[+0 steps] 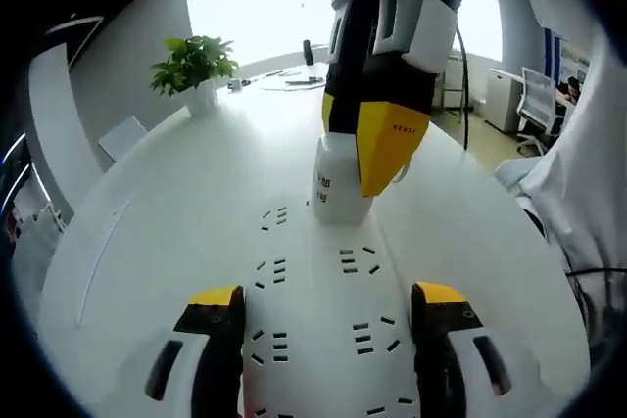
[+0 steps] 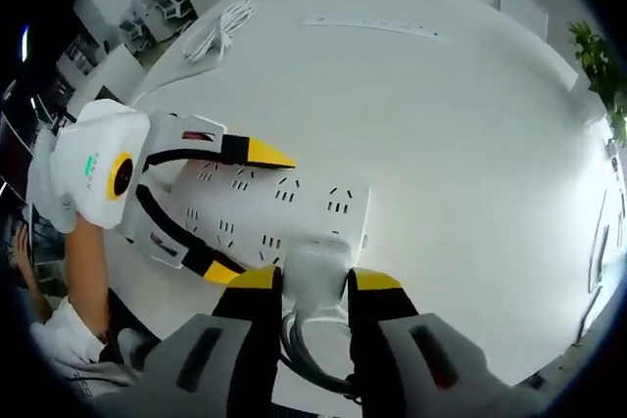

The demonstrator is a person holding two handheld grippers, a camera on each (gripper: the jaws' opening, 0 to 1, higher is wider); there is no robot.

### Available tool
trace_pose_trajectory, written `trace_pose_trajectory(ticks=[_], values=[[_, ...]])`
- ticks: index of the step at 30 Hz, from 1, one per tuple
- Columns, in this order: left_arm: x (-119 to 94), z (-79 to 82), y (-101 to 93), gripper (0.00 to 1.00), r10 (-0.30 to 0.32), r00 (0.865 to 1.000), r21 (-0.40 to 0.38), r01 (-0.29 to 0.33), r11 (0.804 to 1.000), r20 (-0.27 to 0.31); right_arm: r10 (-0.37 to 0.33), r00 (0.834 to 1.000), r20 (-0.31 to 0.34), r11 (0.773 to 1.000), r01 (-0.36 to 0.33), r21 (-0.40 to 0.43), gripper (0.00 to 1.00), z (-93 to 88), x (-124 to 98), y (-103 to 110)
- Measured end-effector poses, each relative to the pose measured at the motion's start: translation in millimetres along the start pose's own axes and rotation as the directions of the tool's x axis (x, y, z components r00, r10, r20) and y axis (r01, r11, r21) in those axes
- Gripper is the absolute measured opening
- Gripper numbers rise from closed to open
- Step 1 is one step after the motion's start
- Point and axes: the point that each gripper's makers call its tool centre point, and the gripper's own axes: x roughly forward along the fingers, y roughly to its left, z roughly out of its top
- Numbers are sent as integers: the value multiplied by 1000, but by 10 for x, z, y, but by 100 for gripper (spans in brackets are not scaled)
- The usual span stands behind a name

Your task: Straighten the power strip on the desk, plug the charger into it

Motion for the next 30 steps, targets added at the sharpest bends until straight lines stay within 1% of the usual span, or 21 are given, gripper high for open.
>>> trace_pose_trajectory(ticks=[4,6,9,11,12,14,15,18,20,23,24,25,26,28,30], values=[[0,4,0,71,0,1000,-1,0,1000,6,9,1000,6,1000,-9,2,25,8,-2,-5],[0,7,0,71,-2,1000,-3,2,1000,10,27,1000,8,1000,-27,-5,26,0,-11,-2],[-24,23,-4,69,4,1000,-1,-4,1000,17,65,997,47,998,-66,5,27,53,-41,6],[-44,68,-2,67,1,999,-7,-1,1000,33,75,995,68,997,-76,2,28,86,-85,15],[-51,94,-4,67,-1,999,-8,1,1000,41,84,992,94,996,-83,-15,29,130,-103,25],[-61,147,-14,68,-4,998,-8,4,1000,59,90,990,107,996,-90,-12,29,158,-142,29],[-69,172,-23,69,-6,998,-9,7,1000,67,102,988,114,995,-100,-22,30,175,-156,45],[-105,229,-53,75,-9,996,-24,12,1000,90,124,982,142,992,-119,-44,37,196,-193,74],[-134,224,-63,78,0,997,-24,2,1000,82,132,979,154,990,-124,-63,38,191,-206,74],[-194,218,-92,80,5,997,-36,-2,999,82,146,971,192,987,-129,-99,39,201,-243,74],[-214,226,-135,81,-9,995,-56,15,998,94,156,966,205,985,-137,-101,39,200,-266,78],[-227,240,-163,82,-16,994,-72,24,997,108,173,959,226,983,-152,-108,41,211,-296,94],[-251,258,-187,84,-17,992,-87,28,996,129,187,951,246,979,-158,-133,44,217,-323,104],[-316,264,-237,87,-6,986,-95,22,995,164,211,925,318,972,-165,-165,51,233,-408,119],[-405,223,-278,93,12,982,-118,10,993,190,242,899,364,965,-186,-183,51,201,-477,115]])
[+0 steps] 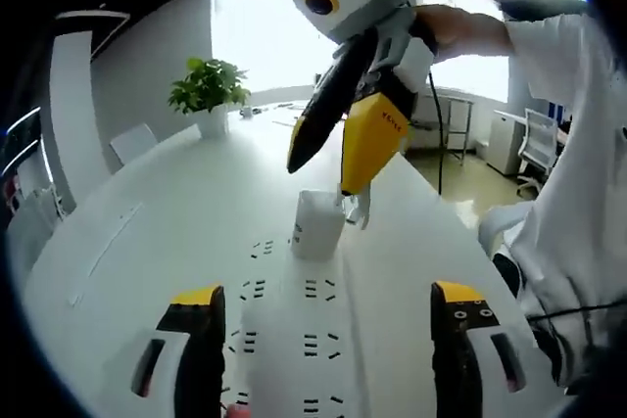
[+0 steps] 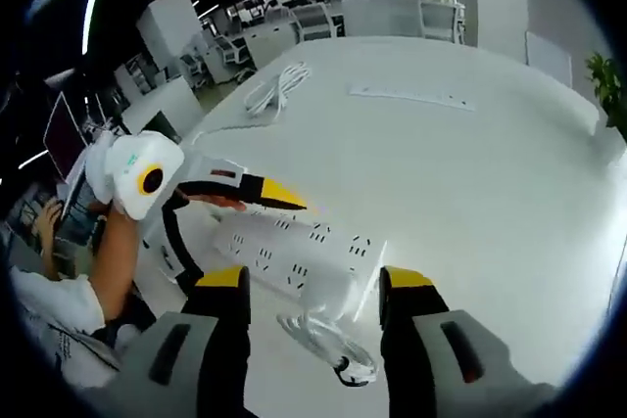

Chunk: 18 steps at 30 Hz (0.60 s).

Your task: Straighten the power strip on the desk, plug the charger into it

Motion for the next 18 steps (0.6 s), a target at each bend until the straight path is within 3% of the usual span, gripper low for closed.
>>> trace_pose_trajectory(ticks=[4,6,10,15,18], values=[[-197,43,-81,96,59,993,-29,-56,998,99,19,994,105,1000,-19,-6,51,-24,-123,-15],[-296,36,-164,96,68,990,-45,-63,997,123,37,980,194,997,-24,-67,52,-3,-207,23],[-429,90,-296,96,122,973,-106,-103,989,195,62,953,298,991,-23,-133,65,6,-383,109],[-488,156,-559,96,148,951,-193,-97,976,273,53,946,319,974,22,-225,75,-154,-522,149],[-537,194,-664,96,182,939,-229,-116,967,292,58,942,329,972,22,-234,76,-222,-564,174]])
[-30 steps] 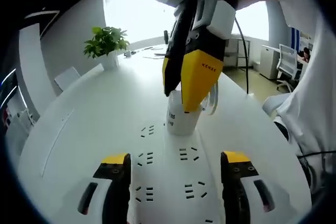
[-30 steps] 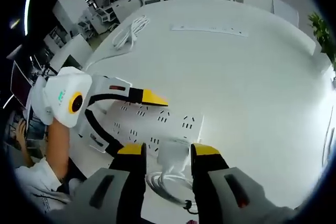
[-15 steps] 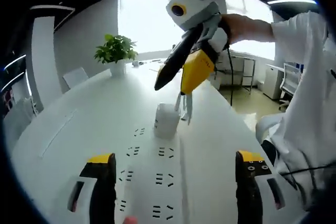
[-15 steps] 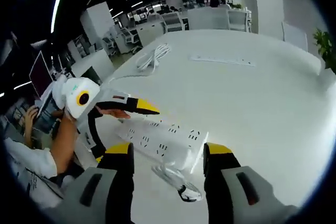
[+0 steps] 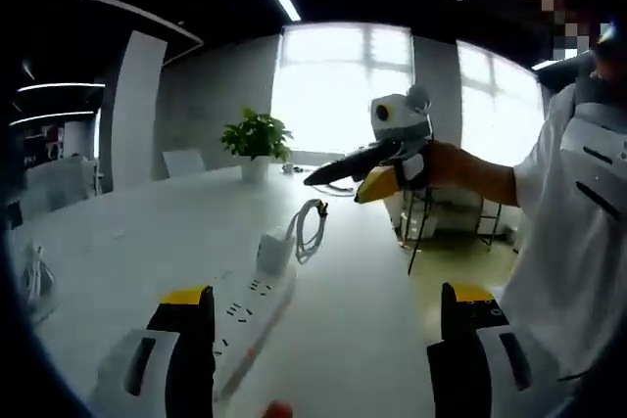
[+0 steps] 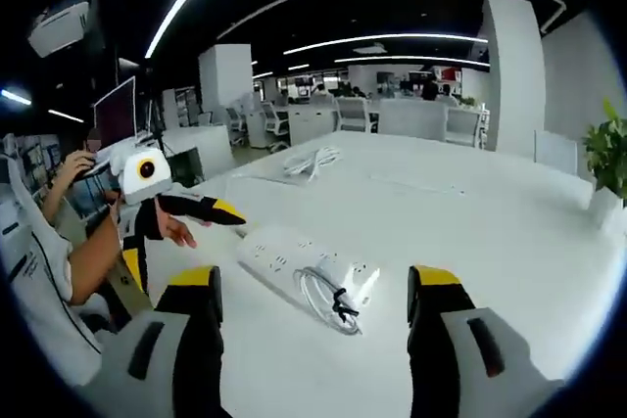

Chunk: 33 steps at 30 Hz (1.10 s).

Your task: Straighten the power strip on the desk, plug the charger into it

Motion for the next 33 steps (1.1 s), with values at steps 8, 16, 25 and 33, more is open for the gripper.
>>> trace_pose_trajectory(ticks=[8,16,25,33], values=[[-241,-12,-149,96,163,986,-186,-157,970,21,-46,998,46,998,48,-39,97,-109,-284,24],[-600,-83,-210,96,310,949,-292,-280,914,62,-105,994,-39,991,101,-93,96,-474,-515,-46],[-989,-459,-411,96,462,875,-192,-482,855,-143,-150,985,-83,984,141,-113,93,-708,-795,-38],[-1272,-613,-459,96,522,827,-175,-556,812,-208,-218,973,-77,973,211,-92,93,-838,-1072,-124]])
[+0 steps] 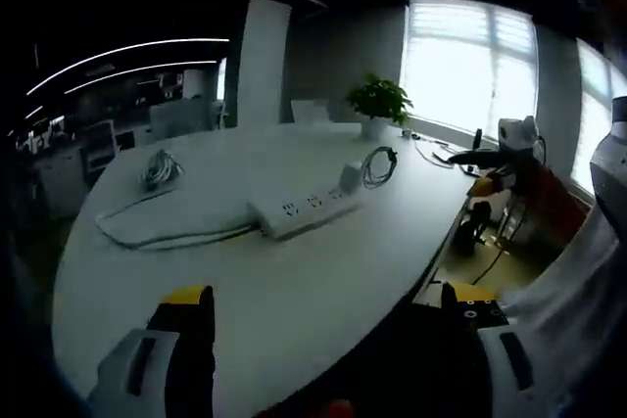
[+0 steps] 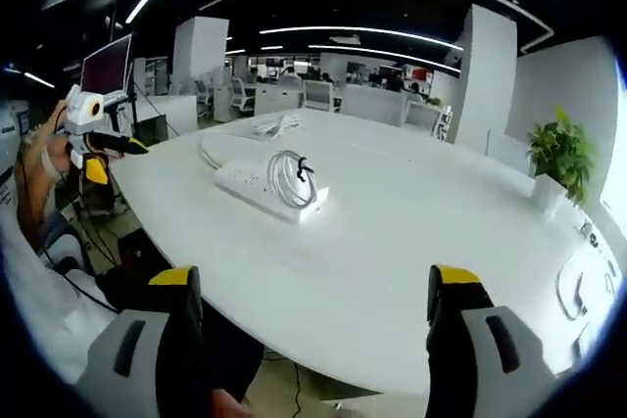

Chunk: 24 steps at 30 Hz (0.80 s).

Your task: Straighten the power strip on the desk, plug the charger into it

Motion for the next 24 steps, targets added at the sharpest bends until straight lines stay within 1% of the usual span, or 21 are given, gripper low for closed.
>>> trace_pose_trajectory(ticks=[3,7,9,11,14,17,21,24], values=[[-39,-67,13,96,26,999,10,-26,1000,-23,-9,1000,3,1000,9,13,93,-24,-45,-15],[-29,-112,16,96,39,999,14,-38,999,-36,-19,1000,8,1000,19,12,94,-31,-54,-40],[-34,-118,-4,96,37,999,17,-36,999,-40,-25,1000,6,1000,24,8,94,-37,-42,-87],[-53,-91,-36,96,32,999,22,-32,999,-29,-27,1000,11,999,26,18,94,-29,-30,-99],[-48,-87,-51,96,26,999,23,-25,999,-23,-18,1000,19,999,18,36,94,-16,1,-50],[-36,-155,-30,96,42,998,32,-40,999,-51,-9,1000,20,999,8,36,94,-17,60,25],[-34,-168,-16,96,45,997,32,-43,999,-56,3,1000,22,999,-4,48,94,-22,82,47],[-9,-159,-23,96,41,997,33,-39,999,-58,0,1000,20,999,-1,54,94,-35,85,-9]])
